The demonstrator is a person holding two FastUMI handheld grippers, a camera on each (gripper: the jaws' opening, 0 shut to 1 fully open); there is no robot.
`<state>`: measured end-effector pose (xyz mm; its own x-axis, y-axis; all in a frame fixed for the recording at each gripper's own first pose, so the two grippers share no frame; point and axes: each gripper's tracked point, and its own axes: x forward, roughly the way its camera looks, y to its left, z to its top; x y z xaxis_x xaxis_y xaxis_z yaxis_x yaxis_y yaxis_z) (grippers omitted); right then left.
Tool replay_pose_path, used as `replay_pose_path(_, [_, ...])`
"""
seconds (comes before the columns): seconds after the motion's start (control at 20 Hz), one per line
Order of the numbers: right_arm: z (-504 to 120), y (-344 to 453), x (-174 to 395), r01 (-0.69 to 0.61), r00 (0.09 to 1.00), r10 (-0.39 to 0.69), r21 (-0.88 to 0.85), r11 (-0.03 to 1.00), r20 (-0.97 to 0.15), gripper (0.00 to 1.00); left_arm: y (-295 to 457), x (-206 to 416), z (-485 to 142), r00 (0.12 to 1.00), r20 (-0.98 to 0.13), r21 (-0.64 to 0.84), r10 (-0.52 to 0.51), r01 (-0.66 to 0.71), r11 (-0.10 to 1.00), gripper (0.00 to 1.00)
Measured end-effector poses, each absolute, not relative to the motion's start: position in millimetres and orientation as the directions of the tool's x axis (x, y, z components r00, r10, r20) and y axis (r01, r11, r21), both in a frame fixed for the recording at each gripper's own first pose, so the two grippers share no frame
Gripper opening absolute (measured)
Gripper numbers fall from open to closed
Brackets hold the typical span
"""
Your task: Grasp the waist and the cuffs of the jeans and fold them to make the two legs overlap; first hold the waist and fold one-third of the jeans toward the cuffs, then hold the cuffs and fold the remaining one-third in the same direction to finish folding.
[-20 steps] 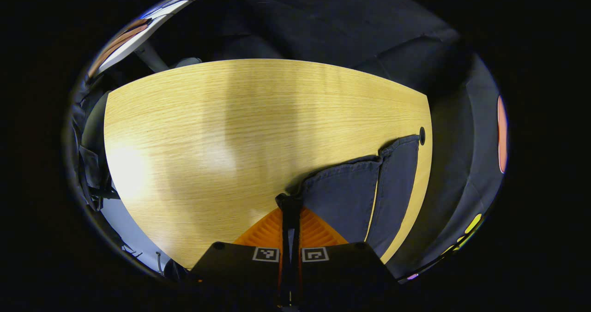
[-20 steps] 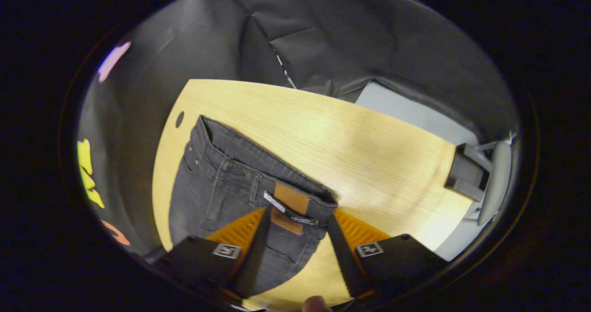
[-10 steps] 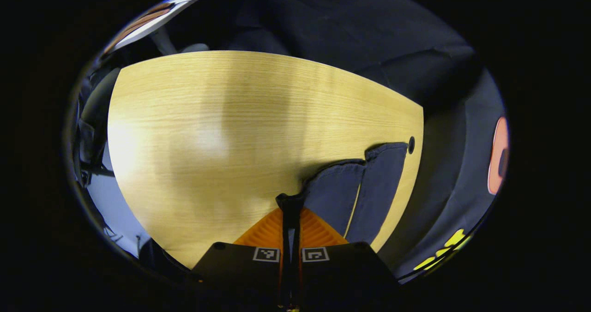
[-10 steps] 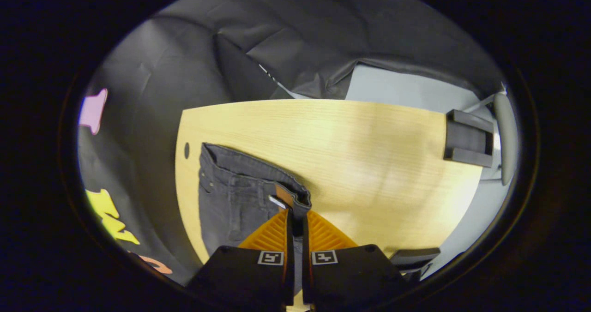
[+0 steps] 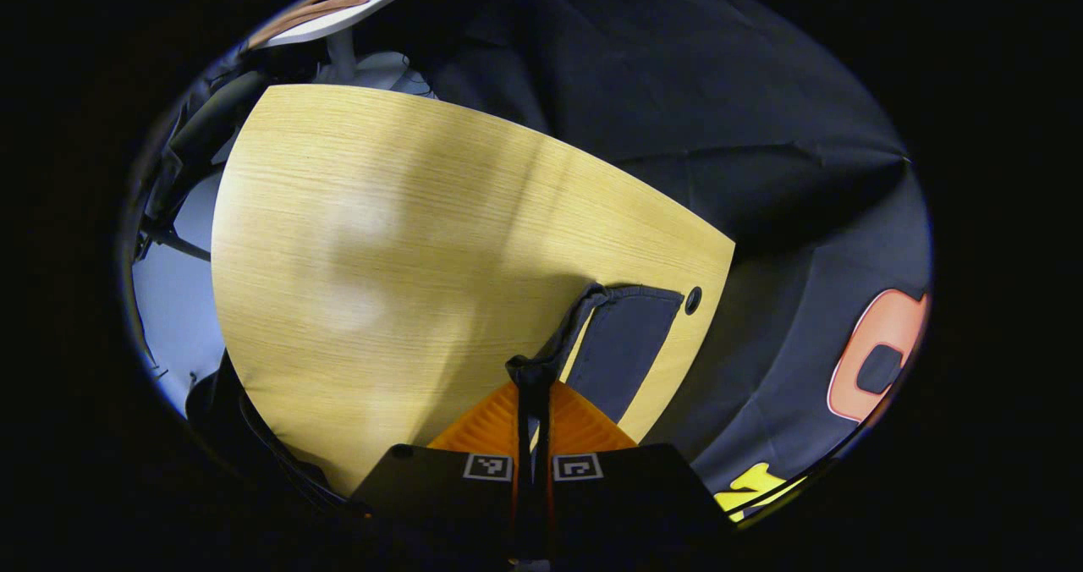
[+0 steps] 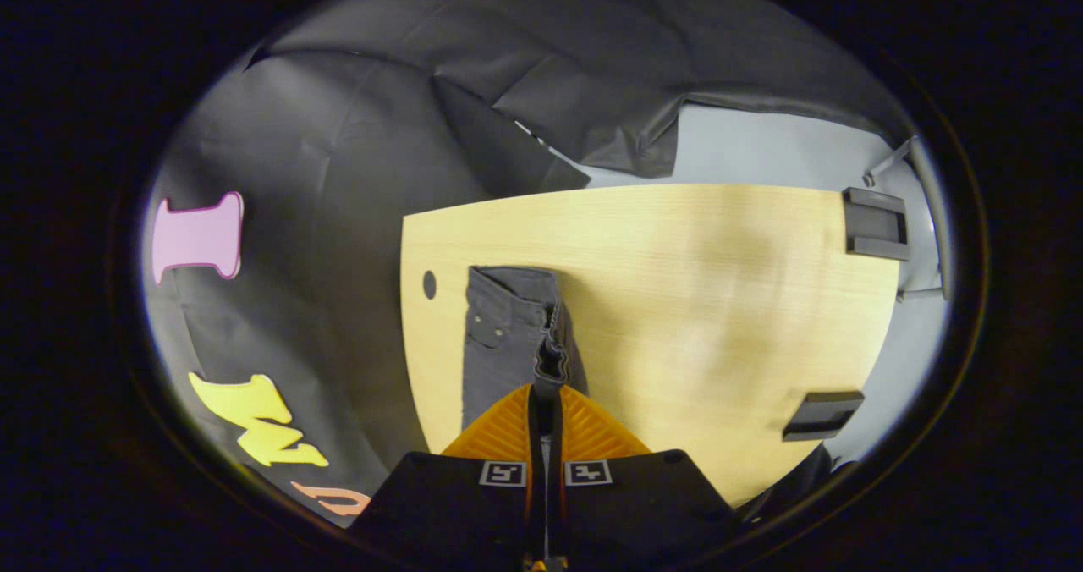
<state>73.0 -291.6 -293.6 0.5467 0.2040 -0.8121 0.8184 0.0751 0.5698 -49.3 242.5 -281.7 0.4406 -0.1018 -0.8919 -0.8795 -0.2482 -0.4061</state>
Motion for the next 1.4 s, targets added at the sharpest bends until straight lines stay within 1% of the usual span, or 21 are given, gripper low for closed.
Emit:
replay_pose_path(0.25, [-276.4, -294.8, 122.4, 0.809, 0.573, 0.215, 0.587, 0.003, -0.791, 0.02, 252.0, -12.7, -267.1, 0.422, -0.899, -0.359, -0.120, -0.866, -0.349, 0.04])
replay_pose_path(0.3, [-276.2, -297.1, 133.2, 0.808, 0.577, 0.214, 0.589, -0.008, -0.788, 0.00, 255.5, -1.0, -265.0, 0.414, -0.902, -0.350, -0.124, -0.868, -0.352, 0.04])
replay_pose_path(0.4, [-278.2, -299.4, 156.7, 0.806, 0.583, 0.216, 0.590, -0.036, -0.783, 0.02, 264.6, 22.1, -265.7, 0.390, -0.913, -0.331, -0.117, -0.877, -0.348, 0.03])
replay_pose_path(0.5, [-282.7, -301.4, 183.0, 0.804, 0.589, 0.216, 0.591, -0.059, -0.779, 0.02, 266.0, 54.3, -265.3, 0.398, -0.909, -0.340, -0.124, -0.880, -0.331, 0.04])
replay_pose_path(0.8, [-314.9, -298.6, 243.9, 0.815, 0.570, 0.218, 0.580, -0.023, -0.792, 0.02, 267.2, 148.5, -283.2, 0.454, -0.881, -0.424, -0.134, -0.882, -0.205, 0.04])
replay_pose_path(0.9, [-330.8, -297.7, 255.4, 0.826, 0.550, 0.221, 0.564, 0.000, -0.806, 0.02, 260.7, 169.0, -297.0, 0.454, -0.876, -0.435, -0.160, -0.889, -0.143, 0.04])
replay_pose_path(1.05, [-352.3, -294.4, 269.5, 0.835, 0.530, 0.228, 0.550, 0.027, -0.817, 0.02, 254.1, 190.0, -316.6, 0.447, -0.879, -0.435, -0.165, -0.894, -0.105, 0.04])
replay_pose_path(1.2, [-368.7, -293.4, 275.4, 0.845, 0.513, 0.226, 0.533, 0.036, -0.828, 0.02, 258.4, 197.6, -341.5, 0.428, -0.890, -0.419, -0.156, -0.904, -0.087, 0.04])
replay_pose_path(1.35, [-379.9, -294.7, 278.0, 0.854, 0.491, 0.206, 0.515, 0.078, -0.846, 0.02, 261.5, 191.1, -368.0, 0.390, -0.906, -0.368, -0.165, -0.918, -0.149, 0.06])
replay_pose_path(1.4, [-384.7, -293.1, 279.8, 0.858, 0.482, 0.201, 0.506, 0.090, -0.853, 0.02, 260.2, 191.4, -370.8, 0.390, -0.905, -0.365, -0.170, -0.917, -0.161, 0.09])
